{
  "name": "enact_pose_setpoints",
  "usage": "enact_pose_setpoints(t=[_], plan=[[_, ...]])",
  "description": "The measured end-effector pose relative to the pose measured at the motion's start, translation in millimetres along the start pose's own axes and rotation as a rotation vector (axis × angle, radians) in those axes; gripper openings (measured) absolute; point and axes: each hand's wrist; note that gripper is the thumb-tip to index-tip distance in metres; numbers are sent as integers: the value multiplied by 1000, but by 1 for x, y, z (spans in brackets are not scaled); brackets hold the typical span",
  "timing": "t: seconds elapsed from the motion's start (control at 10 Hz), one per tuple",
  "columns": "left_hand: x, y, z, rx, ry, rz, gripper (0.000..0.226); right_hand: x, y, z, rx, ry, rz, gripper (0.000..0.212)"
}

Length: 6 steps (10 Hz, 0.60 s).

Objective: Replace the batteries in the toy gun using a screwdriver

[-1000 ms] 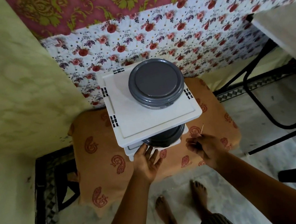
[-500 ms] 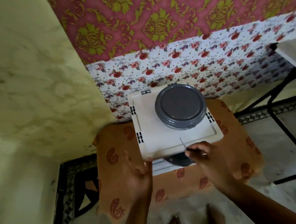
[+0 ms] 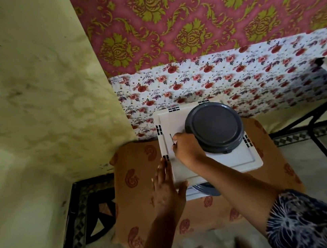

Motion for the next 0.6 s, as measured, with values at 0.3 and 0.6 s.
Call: enact_pose_setpoints(t=[0.3, 0.6], plan=[[2, 5, -6, 2, 61, 9, 80, 7, -8, -13, 69, 255, -78, 27], [-2, 4, -4, 7, 50, 21, 78, 0, 16, -6, 42, 162, -59, 24]])
Point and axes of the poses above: each hand's wrist, its own y-axis away from the middle knuckle, its own z-axis out of the back of the hand, x = y × z, and after that the axes turned 2 degrees about x, right-handed
